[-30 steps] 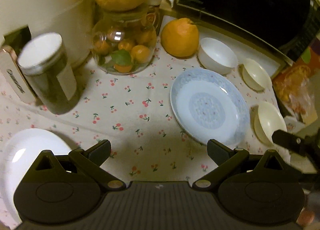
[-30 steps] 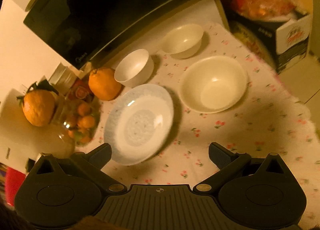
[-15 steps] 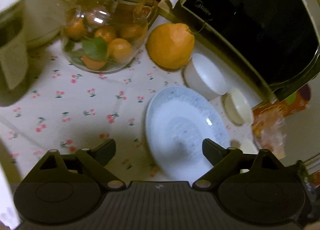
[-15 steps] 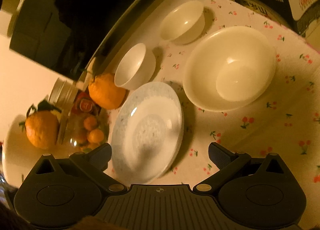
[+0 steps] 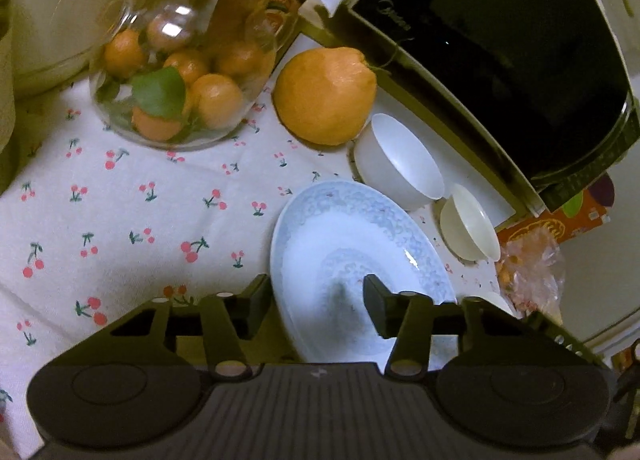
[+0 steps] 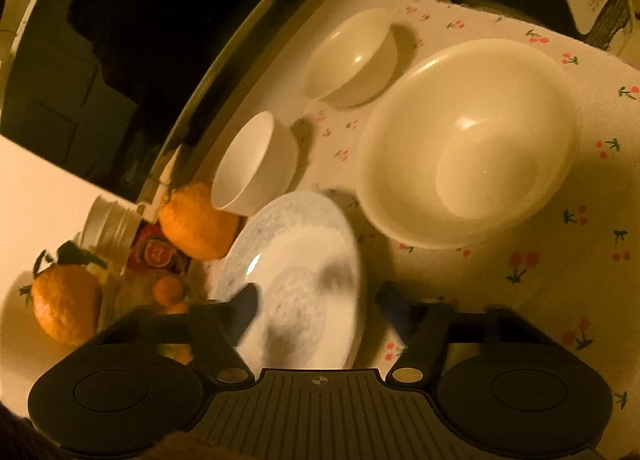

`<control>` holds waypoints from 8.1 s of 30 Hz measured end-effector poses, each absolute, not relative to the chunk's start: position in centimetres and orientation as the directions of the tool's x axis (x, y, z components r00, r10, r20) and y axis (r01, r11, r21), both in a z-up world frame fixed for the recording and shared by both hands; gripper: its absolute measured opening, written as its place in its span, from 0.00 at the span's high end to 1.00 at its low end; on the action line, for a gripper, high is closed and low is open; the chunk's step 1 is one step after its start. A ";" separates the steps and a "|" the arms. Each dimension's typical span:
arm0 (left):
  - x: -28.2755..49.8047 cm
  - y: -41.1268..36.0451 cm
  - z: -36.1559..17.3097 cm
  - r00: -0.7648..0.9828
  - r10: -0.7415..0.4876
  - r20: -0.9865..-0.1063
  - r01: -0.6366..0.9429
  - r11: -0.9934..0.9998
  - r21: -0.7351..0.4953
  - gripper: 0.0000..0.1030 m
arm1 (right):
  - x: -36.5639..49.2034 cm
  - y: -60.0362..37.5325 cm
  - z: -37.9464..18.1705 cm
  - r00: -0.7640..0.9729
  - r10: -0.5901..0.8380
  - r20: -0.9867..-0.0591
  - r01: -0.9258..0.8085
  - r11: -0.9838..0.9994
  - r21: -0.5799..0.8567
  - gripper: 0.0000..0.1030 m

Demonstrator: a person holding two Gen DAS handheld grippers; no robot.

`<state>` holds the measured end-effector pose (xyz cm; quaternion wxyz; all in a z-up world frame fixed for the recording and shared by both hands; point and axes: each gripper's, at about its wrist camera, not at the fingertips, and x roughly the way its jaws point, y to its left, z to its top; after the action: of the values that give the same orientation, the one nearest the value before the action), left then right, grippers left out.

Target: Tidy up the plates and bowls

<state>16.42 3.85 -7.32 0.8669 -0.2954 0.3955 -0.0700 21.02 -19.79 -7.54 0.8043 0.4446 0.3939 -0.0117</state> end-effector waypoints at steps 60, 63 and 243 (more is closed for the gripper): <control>12.0 2.9 -6.3 0.560 -0.272 -0.783 0.140 0.962 -0.234 0.81 | 14.5 -18.9 -6.3 0.509 0.352 -0.785 0.479 0.642 0.598 0.86; 12.0 3.1 -6.3 0.558 -0.273 -0.784 0.136 0.962 -0.238 0.81 | 14.4 -18.7 -6.1 0.503 0.355 -0.788 0.473 0.649 0.595 0.86; 1.0 6.3 -1.2 0.550 -0.375 -0.746 0.322 0.920 -0.225 0.79 | 9.2 -16.3 0.4 0.569 0.391 -0.724 -0.017 0.885 0.466 0.85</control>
<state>0.95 6.26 -1.21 0.8797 -0.0310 0.4311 -0.1982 9.23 -16.26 0.44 0.8607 0.2087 0.4490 0.1185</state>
